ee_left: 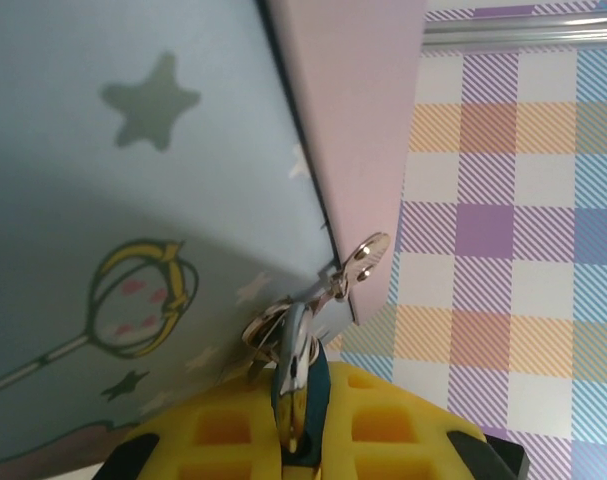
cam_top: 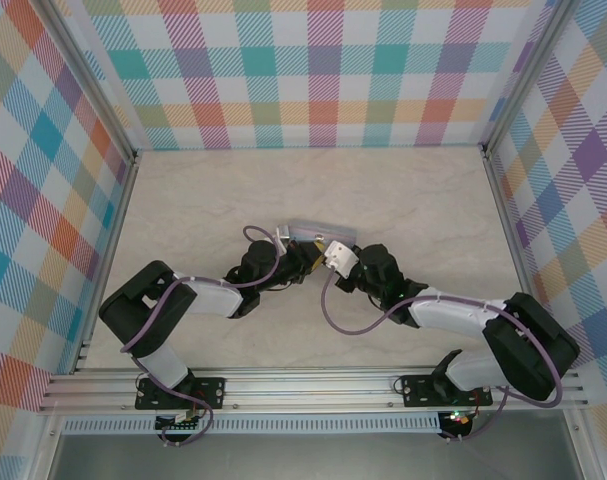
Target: Unlock the padlock with the key
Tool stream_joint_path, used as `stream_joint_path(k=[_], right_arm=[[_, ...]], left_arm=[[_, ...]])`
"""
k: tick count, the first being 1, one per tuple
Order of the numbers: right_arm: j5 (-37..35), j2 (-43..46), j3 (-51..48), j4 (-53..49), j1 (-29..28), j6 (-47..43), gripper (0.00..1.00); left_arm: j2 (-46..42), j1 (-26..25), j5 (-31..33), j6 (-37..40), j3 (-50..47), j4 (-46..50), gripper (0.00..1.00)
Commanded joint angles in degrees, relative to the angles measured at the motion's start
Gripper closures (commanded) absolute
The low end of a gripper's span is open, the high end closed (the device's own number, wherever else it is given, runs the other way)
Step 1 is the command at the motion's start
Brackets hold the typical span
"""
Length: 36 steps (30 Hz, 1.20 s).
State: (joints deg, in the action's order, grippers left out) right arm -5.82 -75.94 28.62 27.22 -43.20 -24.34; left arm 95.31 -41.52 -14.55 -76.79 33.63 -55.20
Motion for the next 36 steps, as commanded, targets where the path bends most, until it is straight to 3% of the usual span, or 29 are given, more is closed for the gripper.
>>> stream_joint_path(k=[1, 9, 18, 24, 31, 36], right_arm=[[10.3, 1.4, 3.0, -3.6, 0.7, 12.0, 0.98], [27.2, -1.1, 2.6, 0.5, 6.2, 34.2, 1.0], [43.8, -7.0, 2.5, 8.4, 13.3, 50.3, 1.0], [39.9, -6.3, 2.2, 5.0, 13.4, 47.3, 0.96], [32.3, -1.9, 1.3, -7.4, 13.4, 37.2, 0.62], [32.3, 0.4, -1.6, -8.8, 15.7, 36.2, 0.5]], left_arm=[[1.1, 0.0, -0.2, 1.9, 0.2, -2.1, 1.0], [1.9, -0.2, 0.4, 4.7, -0.8, -3.3, 1.0], [4.6, -0.3, 0.8, 5.1, -1.8, -5.9, 1.0], [4.8, -0.3, 1.3, 5.1, -1.9, -5.8, 1.0], [6.4, -0.2, 2.7, 5.3, -1.9, -5.9, 1.0], [8.7, -0.1, 3.5, 5.4, -1.9, -6.5, 1.0]])
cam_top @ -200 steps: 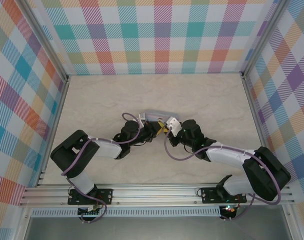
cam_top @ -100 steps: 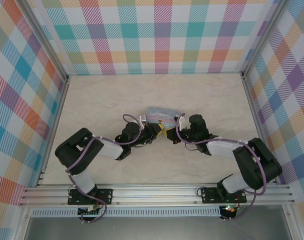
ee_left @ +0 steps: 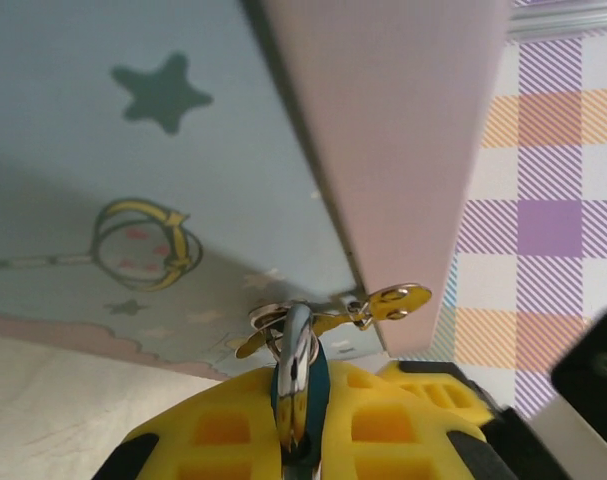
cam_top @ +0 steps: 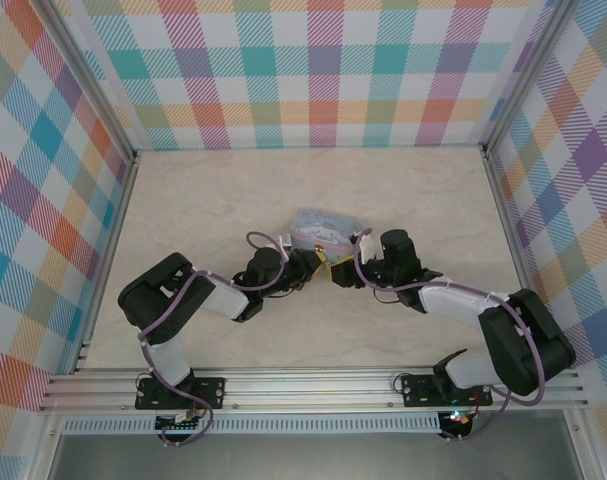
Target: Unlock the padlock with the key
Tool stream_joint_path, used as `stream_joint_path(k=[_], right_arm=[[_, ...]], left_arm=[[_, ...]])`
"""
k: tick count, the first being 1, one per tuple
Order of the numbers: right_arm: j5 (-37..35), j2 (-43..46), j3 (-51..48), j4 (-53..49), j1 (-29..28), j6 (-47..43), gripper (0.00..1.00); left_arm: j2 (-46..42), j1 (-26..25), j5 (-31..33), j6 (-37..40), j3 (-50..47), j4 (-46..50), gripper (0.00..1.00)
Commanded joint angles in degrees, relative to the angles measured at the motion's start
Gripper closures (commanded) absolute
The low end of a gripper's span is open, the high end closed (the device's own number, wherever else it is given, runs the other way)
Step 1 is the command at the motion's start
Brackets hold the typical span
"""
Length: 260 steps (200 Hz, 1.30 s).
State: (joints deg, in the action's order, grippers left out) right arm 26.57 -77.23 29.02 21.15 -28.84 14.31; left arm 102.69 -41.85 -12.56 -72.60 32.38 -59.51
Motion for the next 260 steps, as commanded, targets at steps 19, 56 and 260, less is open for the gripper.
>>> stream_joint_path(k=[19, 56, 260], right_arm=[[-0.7, 5.4, -2.4, -3.8, 2.5, -1.5, 0.41], [-2.9, 8.7, -0.3, -9.2, 4.0, -1.4, 0.35], [-4.6, 4.0, 4.8, -15.4, 8.1, 8.8, 0.0]], left_arm=[[2.8, 0.1, 1.6, 1.6, -1.0, -2.3, 1.0], [4.5, 0.1, 1.9, 2.9, -1.9, -2.5, 0.93], [-29.0, 14.0, 7.0, 26.2, 0.9, 45.1, 0.03]])
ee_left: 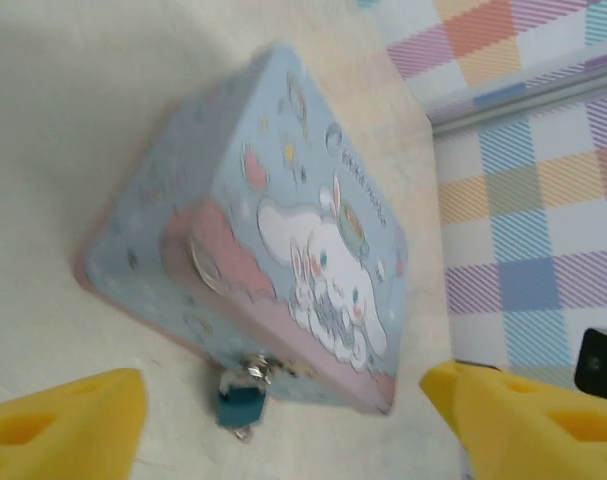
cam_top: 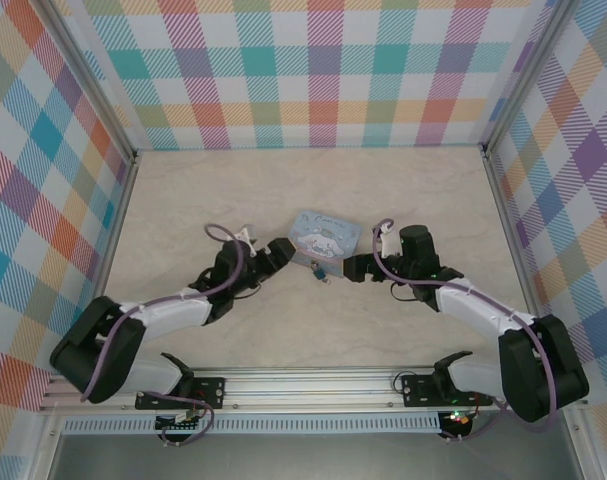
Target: Unlock the padlock with the key
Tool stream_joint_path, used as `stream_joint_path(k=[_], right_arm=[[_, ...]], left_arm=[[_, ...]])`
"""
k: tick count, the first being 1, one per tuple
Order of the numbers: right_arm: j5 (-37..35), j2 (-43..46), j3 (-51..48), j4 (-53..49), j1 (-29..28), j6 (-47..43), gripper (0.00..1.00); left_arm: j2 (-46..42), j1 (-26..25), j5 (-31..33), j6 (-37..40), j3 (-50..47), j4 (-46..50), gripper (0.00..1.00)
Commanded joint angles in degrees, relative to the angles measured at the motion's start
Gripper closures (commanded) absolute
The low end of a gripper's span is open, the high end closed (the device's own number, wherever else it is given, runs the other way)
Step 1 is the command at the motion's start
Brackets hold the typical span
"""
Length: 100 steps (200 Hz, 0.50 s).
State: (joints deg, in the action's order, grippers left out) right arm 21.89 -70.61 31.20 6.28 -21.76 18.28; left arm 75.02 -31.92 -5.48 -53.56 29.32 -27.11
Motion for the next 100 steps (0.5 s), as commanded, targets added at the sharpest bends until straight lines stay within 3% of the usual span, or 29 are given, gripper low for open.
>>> stream_joint_path(k=[1, 48, 72, 100], right_arm=[[0.2, -2.7, 2.7, -0.5, 1.0, 5.0, 0.0], [4.5, -10.5, 6.7, 2.2, 1.1, 11.5, 0.0], [4.6, -14.6, 9.6, 2.5, 1.0, 12.0, 0.0], [5.0, -18.9, 13.2, 3.4, 1.1, 10.1, 0.0]], left_arm=[[-1.2, 4.2, -0.3, 7.4, 4.1, 12.7, 0.03], [10.6, 7.1, -5.4, 15.3, 12.6, 11.0, 0.0], [18.3, 7.1, -13.4, 15.7, 18.2, 9.5, 0.0], [22.4, 7.0, -18.2, 14.3, 20.0, 4.2, 0.0]])
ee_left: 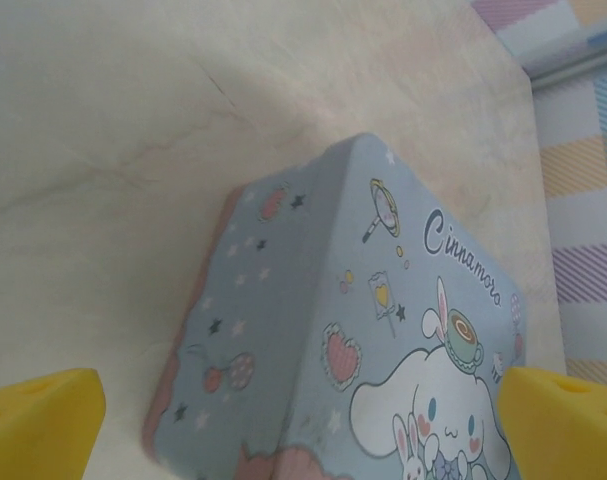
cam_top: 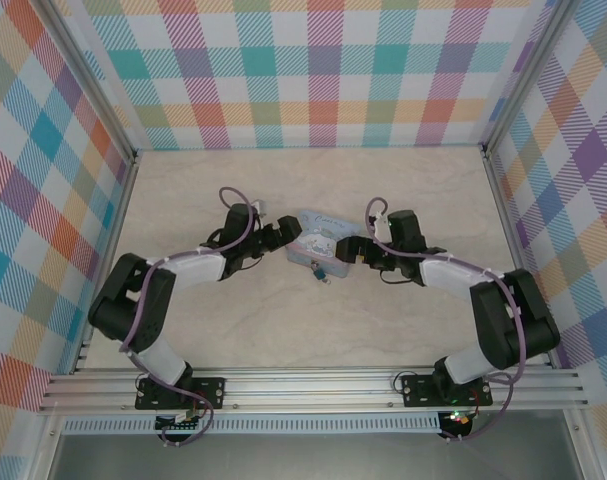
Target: Unlock the padlock with the key
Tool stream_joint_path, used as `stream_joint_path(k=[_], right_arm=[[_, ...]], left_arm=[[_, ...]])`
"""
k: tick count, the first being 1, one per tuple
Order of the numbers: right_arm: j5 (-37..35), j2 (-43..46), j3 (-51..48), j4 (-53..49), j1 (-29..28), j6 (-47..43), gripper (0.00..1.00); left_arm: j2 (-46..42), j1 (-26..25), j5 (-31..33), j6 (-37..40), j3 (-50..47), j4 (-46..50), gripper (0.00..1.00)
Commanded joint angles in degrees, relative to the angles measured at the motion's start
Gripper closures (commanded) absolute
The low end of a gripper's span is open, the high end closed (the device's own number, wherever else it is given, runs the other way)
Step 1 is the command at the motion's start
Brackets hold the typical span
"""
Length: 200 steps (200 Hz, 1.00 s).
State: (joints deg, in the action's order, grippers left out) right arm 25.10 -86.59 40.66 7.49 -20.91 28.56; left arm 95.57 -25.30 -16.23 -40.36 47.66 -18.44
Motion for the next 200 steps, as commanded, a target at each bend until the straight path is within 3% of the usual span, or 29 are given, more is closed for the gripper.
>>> stream_joint_path(k=[1, 60, 127, 166, 200], right_arm=[[1.8, -3.0, 3.9, 2.2, 0.2, -0.2, 0.0], [11.5, -14.1, 15.2, 2.5, 0.1, -6.9, 0.0], [16.6, -24.0, 24.8, 7.6, -0.4, -10.1, 0.0], [9.1, -23.1, 27.1, 4.5, 1.3, -13.6, 0.0], [3.5, -14.1, 21.2, 1.4, 2.9, -16.7, 0.0]], left_arm=[[1.9, 0.3, -7.6, 1.1, 1.6, -4.6, 0.0], [1.0, -0.7, -10.0, 0.2, -0.3, -7.8, 0.0], [-8.6, -1.8, -4.2, -3.1, -9.5, -6.7, 0.0], [-16.0, -1.9, 1.3, -2.3, -11.6, -1.1, 0.0], [-22.9, -1.7, 6.7, 1.2, -10.2, 6.6, 0.0]])
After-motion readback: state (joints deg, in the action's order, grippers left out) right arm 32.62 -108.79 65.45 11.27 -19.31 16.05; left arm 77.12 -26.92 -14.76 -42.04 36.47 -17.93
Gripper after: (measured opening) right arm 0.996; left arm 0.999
